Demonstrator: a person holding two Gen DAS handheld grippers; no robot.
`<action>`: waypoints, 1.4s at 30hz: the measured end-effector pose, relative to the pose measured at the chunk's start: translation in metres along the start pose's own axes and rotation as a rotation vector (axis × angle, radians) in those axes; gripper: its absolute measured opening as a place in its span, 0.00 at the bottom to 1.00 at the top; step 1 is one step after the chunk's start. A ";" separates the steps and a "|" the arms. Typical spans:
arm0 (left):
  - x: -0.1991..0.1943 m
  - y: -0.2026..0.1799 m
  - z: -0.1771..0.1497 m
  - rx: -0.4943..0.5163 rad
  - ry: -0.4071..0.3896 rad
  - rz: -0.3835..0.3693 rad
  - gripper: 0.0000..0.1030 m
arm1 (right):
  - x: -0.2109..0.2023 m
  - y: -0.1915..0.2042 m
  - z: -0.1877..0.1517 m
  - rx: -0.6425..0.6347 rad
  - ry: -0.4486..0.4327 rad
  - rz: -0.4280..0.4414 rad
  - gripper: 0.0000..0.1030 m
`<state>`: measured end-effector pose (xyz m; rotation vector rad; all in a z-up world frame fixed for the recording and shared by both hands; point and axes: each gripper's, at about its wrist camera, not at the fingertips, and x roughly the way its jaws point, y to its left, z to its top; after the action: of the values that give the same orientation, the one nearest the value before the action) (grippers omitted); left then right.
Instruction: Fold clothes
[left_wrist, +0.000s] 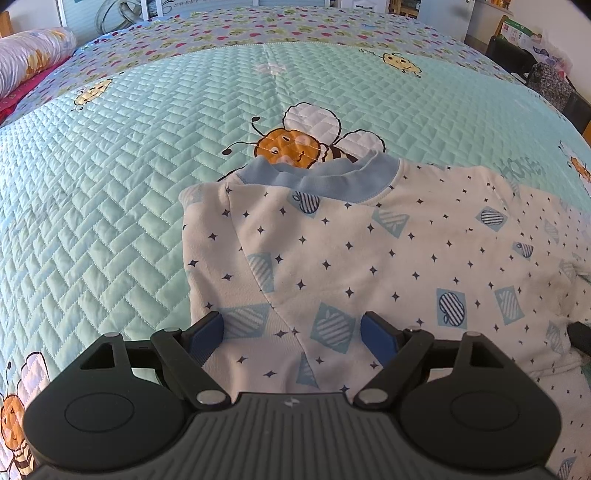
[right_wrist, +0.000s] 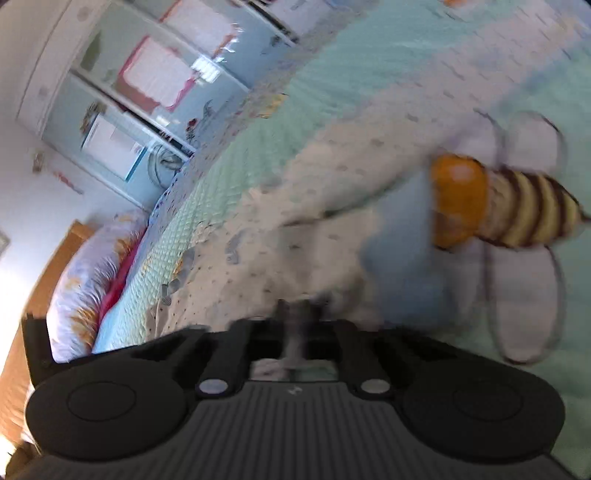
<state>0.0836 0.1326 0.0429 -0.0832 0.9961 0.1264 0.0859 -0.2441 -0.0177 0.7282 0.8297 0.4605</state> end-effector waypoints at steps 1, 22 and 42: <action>0.000 0.000 0.000 0.001 0.000 0.000 0.83 | -0.002 -0.005 0.001 0.026 0.004 0.010 0.00; 0.002 -0.002 -0.002 0.009 -0.006 -0.010 0.88 | -0.025 0.005 0.014 0.038 -0.002 0.014 0.27; -0.019 0.023 0.001 -0.111 -0.032 -0.094 0.75 | -0.025 -0.029 -0.008 0.164 -0.135 0.127 0.35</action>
<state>0.0704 0.1544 0.0591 -0.2290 0.9510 0.0968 0.0670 -0.2763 -0.0309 0.9575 0.7023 0.4551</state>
